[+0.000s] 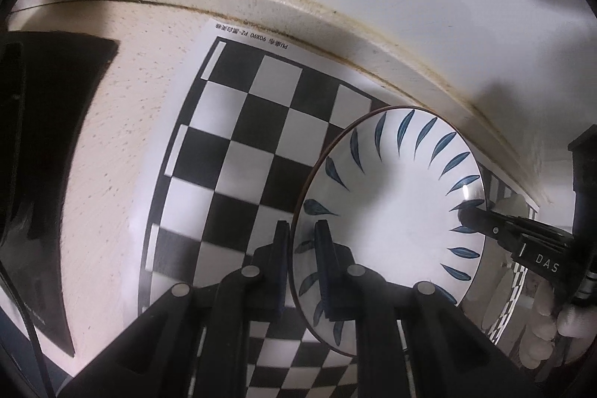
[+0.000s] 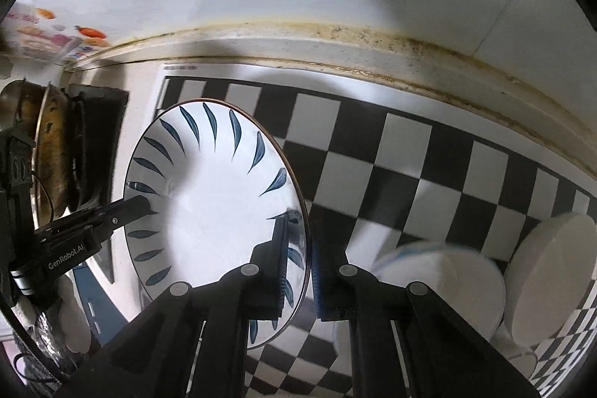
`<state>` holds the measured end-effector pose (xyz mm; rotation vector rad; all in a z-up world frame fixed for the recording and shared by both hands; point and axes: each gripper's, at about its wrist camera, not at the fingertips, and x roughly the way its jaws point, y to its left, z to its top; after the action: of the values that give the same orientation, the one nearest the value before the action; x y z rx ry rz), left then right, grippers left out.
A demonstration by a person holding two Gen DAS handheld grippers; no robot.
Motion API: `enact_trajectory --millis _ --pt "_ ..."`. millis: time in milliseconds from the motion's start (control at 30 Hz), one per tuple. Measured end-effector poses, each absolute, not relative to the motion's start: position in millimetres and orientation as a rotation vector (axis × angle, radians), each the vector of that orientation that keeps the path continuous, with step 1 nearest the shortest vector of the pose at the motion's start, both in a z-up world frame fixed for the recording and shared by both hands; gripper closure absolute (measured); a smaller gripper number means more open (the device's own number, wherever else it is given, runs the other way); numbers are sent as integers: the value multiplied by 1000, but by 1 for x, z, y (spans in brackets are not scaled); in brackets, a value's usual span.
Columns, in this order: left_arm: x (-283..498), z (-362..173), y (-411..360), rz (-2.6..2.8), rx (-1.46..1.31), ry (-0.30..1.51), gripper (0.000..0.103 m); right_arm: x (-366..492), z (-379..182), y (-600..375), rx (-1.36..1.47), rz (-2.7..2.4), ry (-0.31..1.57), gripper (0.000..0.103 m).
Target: Organize plates and bowls
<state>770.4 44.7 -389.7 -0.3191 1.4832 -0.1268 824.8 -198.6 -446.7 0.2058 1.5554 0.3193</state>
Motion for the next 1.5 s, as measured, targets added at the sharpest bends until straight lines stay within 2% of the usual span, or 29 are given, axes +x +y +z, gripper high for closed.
enact_trajectory --millis 267,800,1133,1500 --pt "732 -356 47 -129 -299 1444 92 779 -411 -205 207 355 1503 92" --pt "631 -334 -23 -219 -264 1430 92 639 -375 -270 293 343 1448 93" --pt "573 -366 -69 -252 -217 1518 92 547 -411 -315 359 304 1497 93" --pt "534 -406 -104 -249 -127 1621 91 489 -468 -341 429 271 1583 93"
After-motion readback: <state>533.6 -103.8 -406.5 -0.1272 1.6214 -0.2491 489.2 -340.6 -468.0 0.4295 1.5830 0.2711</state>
